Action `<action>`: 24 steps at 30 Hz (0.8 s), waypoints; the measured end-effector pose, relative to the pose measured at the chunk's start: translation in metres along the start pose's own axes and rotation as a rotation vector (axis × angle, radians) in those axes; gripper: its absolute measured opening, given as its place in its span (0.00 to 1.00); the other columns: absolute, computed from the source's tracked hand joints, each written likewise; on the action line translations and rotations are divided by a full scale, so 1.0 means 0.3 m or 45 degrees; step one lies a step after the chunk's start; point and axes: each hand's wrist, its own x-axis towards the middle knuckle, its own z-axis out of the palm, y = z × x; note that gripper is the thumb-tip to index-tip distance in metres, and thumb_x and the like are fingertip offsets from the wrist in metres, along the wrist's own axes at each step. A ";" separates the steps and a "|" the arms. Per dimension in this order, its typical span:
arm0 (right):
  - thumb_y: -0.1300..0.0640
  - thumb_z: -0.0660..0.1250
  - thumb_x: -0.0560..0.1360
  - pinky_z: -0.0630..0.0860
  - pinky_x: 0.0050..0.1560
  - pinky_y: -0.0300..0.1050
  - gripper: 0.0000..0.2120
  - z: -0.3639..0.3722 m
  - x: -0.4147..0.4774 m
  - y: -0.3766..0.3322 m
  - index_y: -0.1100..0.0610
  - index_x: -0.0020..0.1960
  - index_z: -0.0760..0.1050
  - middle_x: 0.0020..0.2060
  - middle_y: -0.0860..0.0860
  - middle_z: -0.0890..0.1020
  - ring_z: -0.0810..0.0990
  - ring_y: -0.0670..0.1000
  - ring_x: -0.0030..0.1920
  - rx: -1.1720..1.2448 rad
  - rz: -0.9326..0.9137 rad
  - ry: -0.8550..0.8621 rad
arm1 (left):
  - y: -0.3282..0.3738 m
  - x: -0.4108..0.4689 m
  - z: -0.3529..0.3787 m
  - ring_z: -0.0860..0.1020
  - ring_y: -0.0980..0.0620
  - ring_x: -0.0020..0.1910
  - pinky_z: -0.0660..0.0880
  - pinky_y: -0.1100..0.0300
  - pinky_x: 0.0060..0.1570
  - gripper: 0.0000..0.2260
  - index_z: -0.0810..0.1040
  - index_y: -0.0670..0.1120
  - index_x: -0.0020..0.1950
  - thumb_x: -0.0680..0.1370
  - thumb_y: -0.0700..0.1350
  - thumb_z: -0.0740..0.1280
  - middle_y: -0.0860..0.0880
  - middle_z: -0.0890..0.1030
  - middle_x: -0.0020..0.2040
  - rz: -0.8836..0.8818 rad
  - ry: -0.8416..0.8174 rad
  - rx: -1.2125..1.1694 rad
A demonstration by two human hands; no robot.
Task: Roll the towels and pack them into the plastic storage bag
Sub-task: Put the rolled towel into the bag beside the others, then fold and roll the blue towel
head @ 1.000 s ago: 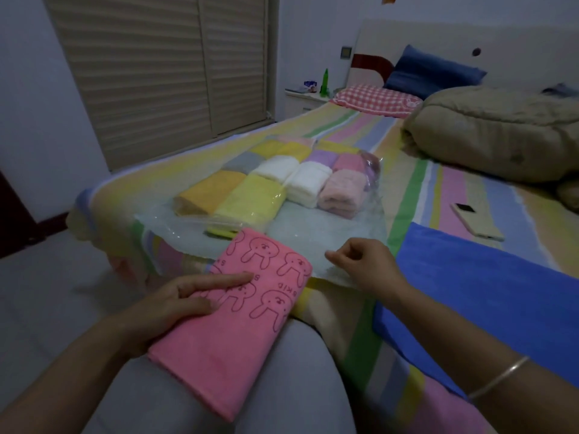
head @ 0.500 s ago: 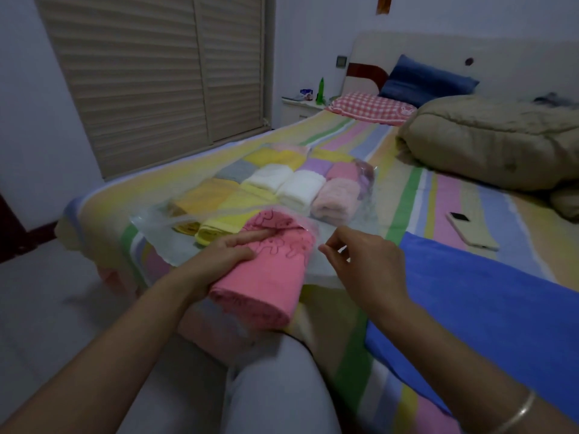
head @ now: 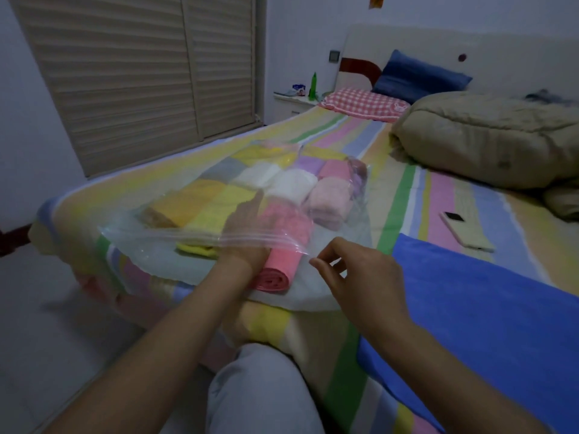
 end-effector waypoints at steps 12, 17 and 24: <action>0.44 0.71 0.72 0.76 0.32 0.49 0.09 0.005 -0.018 0.021 0.48 0.39 0.76 0.33 0.43 0.82 0.81 0.48 0.34 0.016 -0.050 -0.058 | 0.085 -0.083 0.156 0.75 0.43 0.54 0.70 0.53 0.53 0.13 0.77 0.43 0.53 0.81 0.43 0.53 0.43 0.79 0.56 0.050 -0.593 0.510; 0.46 0.71 0.72 0.77 0.33 0.49 0.07 0.021 -0.032 0.028 0.47 0.40 0.75 0.34 0.43 0.82 0.81 0.48 0.35 0.011 -0.055 -0.096 | 0.075 -0.049 0.178 0.71 0.43 0.66 0.65 0.53 0.65 0.15 0.73 0.40 0.66 0.82 0.44 0.57 0.42 0.75 0.66 -0.077 -0.935 0.665; 0.45 0.69 0.73 0.76 0.34 0.49 0.07 0.030 -0.048 0.032 0.47 0.41 0.75 0.37 0.43 0.82 0.82 0.49 0.37 -0.033 -0.025 -0.166 | 0.126 -0.132 0.154 0.70 0.43 0.65 0.66 0.49 0.67 0.15 0.74 0.44 0.63 0.82 0.45 0.52 0.42 0.74 0.65 -0.040 -0.816 0.762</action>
